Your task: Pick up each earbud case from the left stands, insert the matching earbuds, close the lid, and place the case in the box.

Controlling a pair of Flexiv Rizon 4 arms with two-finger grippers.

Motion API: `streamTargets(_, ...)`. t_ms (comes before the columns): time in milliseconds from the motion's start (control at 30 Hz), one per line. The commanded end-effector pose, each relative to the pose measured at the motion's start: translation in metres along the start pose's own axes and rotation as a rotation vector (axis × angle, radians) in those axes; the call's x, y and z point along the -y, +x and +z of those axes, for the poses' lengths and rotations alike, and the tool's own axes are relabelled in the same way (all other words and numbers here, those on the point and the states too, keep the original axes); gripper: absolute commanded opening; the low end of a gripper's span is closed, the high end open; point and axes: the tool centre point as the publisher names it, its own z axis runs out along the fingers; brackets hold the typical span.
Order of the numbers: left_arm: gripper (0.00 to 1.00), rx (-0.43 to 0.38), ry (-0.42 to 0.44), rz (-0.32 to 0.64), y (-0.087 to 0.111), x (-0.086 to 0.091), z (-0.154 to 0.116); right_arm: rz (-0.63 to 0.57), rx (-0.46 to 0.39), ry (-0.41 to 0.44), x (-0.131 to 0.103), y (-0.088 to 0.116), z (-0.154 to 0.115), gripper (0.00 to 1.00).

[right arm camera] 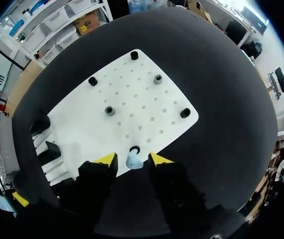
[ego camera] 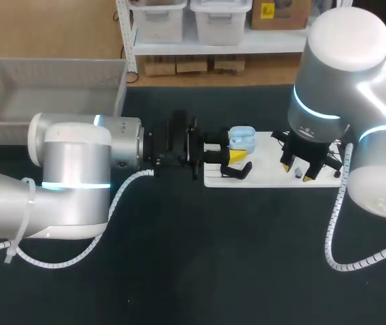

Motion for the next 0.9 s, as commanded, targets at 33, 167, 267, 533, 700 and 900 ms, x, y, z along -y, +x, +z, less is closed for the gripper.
streamTargets(33,0.0,0.002,-0.01,0.003,0.0004,0.0025,0.0003,0.0,0.0,0.003,-0.001,-0.0009,0.0027,0.38)
streamTargets(167,0.0,0.002,-0.01,0.003,0.0004,0.0025,0.0003,-0.002,0.0,0.004,-0.001,-0.0012,0.0035,0.37)
streamTargets(267,0.0,0.002,-0.01,0.003,0.0004,0.0025,0.0003,-0.002,-0.001,0.004,-0.0009,-0.0014,0.004,0.37)
streamTargets(533,0.0,0.002,-0.01,0.003,0.0004,0.0025,0.0003,-0.006,-0.001,0.002,-0.0025,-0.0042,0.0058,0.32)
streamTargets(700,0.0,0.002,-0.01,0.003,0.0004,0.0025,0.0003,-0.01,-0.001,0.004,-0.0032,-0.0053,0.0069,0.17)
streamTargets(900,0.0,0.002,-0.01,0.003,0.0004,0.0025,0.0003,-0.014,-0.002,0.008,-0.0037,-0.0066,0.0079,0.0)
